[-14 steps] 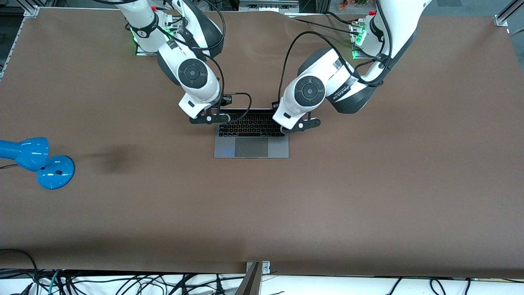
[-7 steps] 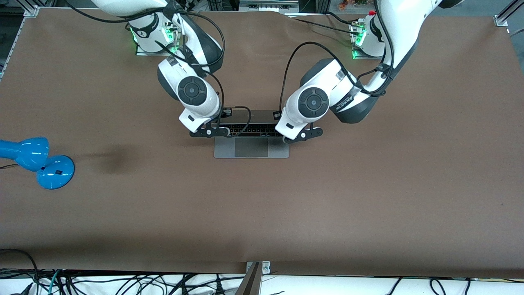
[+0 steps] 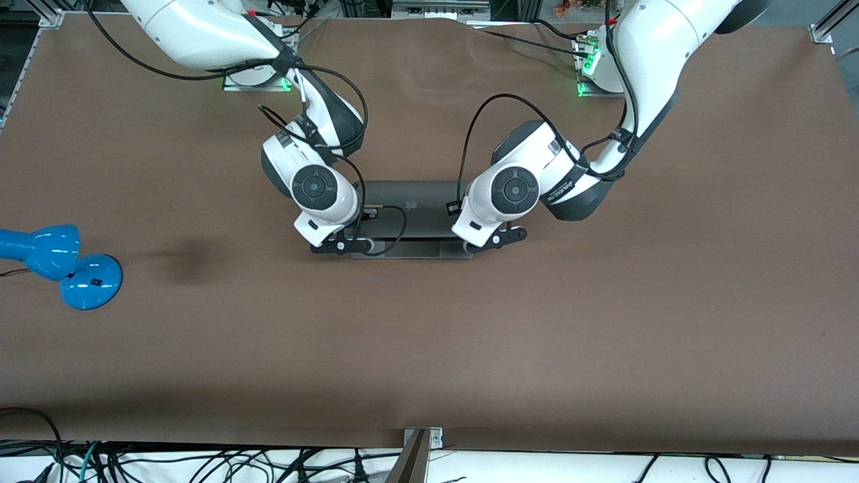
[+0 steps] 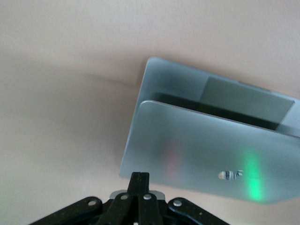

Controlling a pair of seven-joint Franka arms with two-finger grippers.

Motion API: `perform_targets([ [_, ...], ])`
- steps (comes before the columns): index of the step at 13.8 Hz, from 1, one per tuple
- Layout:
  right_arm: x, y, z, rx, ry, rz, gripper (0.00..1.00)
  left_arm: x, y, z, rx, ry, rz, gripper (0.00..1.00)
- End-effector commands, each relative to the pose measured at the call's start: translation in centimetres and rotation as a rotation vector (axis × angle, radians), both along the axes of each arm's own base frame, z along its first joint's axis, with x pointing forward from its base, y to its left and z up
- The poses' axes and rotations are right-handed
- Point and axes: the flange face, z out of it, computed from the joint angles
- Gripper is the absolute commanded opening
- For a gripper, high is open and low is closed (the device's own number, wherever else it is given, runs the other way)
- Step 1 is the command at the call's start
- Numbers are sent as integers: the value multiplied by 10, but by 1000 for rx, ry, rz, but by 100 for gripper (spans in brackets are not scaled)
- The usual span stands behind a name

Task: Close laptop with both arms from behind
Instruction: 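Push the screen down with both grippers until the lid shuts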

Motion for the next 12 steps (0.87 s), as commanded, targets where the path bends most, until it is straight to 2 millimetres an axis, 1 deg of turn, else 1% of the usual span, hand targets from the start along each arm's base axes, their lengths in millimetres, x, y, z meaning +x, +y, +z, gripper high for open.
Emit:
perform_targets([
  [1, 9, 0, -17, -8, -14, 6, 0, 8, -7, -25, 10, -31, 1, 0],
  [2, 9, -1, -29, -19, -21, 24, 0, 13, -4, -36, 8, -38, 13, 0],
  [4, 9, -1, -51, -21, -25, 37, 0, 15, -5, -56, 8, -48, 21, 0],
  [5, 9, 0, -59, -16, -30, 41, 0, 14, -7, -66, 14, -53, 22, 0],
  [7, 9, 1, -70, -6, -39, 47, 0, 14, -9, -82, 19, -69, 27, 0],
  [10, 9, 0, -73, -9, -40, 48, 0, 16, -8, -102, 22, -82, 28, 0],
  [11, 10, -1, -70, -8, -43, 42, 7, 15, -8, -108, 28, -88, 21, 0],
  [12, 12, 0, -67, -8, -48, 33, 77, 15, -7, -111, 30, -88, 20, 0],
])
